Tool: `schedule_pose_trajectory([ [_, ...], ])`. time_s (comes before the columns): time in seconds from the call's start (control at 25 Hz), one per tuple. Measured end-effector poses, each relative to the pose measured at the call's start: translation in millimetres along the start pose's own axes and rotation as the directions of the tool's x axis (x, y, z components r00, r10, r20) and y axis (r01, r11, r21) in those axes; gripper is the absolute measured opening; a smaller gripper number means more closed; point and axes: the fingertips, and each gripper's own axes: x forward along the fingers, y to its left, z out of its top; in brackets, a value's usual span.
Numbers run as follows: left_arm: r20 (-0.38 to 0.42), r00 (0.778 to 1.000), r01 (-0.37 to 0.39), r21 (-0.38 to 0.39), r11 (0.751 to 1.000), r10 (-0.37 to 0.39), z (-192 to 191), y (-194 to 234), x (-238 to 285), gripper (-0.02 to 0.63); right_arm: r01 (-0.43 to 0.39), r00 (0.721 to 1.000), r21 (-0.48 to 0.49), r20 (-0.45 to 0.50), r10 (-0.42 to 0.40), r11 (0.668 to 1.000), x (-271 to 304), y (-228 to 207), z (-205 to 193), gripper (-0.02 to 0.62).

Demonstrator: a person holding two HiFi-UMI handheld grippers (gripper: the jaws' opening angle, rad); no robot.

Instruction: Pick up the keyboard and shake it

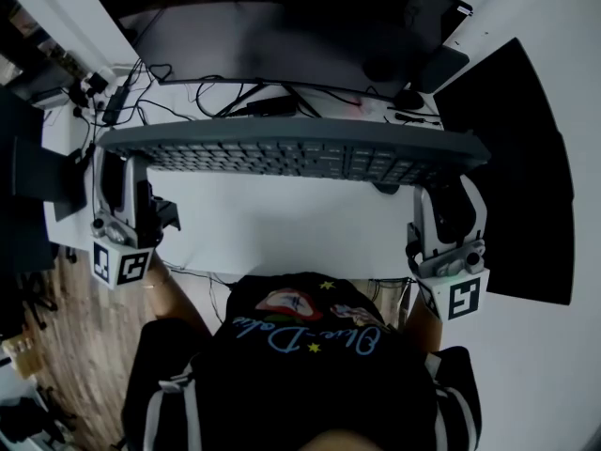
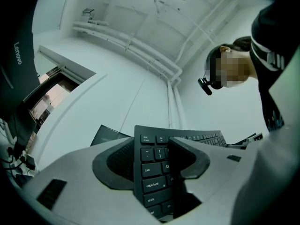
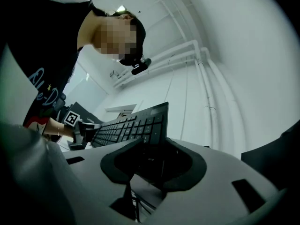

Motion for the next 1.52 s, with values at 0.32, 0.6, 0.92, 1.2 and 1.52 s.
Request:
schedule_pose_trajectory([
  [0.32,-0.018,1.0,0.006,-0.012,1.0,-0.007,-5,-1,0,0.209,0.012,1.0,-0.011,-0.007,-0.012,1.0,-4,0,1,0.132],
  [0.6,-0.056,0.998,-0.006,-0.013,1.0,0.005,-11,1,-2,0.209,0.014,1.0,-0.001,0.0,-0.014,1.0,-3,3,-2,0.132],
  [0.92,-0.114,0.992,-0.055,-0.026,0.998,0.052,-27,9,-5,0.21,0.025,0.999,0.04,-0.042,-0.023,0.999,-2,0,-19,0.132],
  [1.2,-0.164,0.984,-0.078,-0.03,0.997,0.072,-37,9,-9,0.21,0.038,0.994,0.097,-0.104,-0.027,0.995,-10,1,-42,0.132],
  [1.52,-0.229,0.969,-0.104,-0.056,0.993,0.089,-60,8,-16,0.21,0.053,0.987,0.143,-0.159,-0.03,0.988,-22,1,-64,0.132],
])
